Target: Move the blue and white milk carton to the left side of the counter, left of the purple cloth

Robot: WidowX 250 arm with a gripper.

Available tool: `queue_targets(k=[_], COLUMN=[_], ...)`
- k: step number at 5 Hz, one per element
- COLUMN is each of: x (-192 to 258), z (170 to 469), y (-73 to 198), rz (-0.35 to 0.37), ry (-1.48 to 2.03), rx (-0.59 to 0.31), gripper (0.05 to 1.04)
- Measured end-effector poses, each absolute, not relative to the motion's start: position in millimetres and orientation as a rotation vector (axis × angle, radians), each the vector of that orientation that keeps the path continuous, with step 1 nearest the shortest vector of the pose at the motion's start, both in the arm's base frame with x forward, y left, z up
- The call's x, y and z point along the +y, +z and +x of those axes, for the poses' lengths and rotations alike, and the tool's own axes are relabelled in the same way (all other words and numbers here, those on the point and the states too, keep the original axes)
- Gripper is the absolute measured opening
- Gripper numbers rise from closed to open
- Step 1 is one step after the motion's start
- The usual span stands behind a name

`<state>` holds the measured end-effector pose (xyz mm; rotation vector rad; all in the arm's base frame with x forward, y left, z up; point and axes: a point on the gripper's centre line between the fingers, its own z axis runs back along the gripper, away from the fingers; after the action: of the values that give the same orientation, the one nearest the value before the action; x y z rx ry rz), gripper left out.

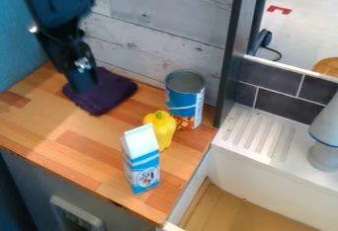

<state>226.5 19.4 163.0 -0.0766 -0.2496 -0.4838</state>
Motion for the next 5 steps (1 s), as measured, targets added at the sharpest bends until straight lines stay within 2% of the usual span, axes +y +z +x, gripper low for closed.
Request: queue_targets(k=[1,2,3,5], x=[-2.9,-18.8,-21.4,-22.1], z=[229.6,235.9,244.2,258.2], y=[140.5,111.7,89.8,84.0], rz=[-0.04,0.016,0.029,0.047], ry=[-0.558,-0.585,-0.585,-0.581], rx=[-0.209,-0.214,-0.233,-0.304], gripper=[1.0,1.0,0.999,1.0])
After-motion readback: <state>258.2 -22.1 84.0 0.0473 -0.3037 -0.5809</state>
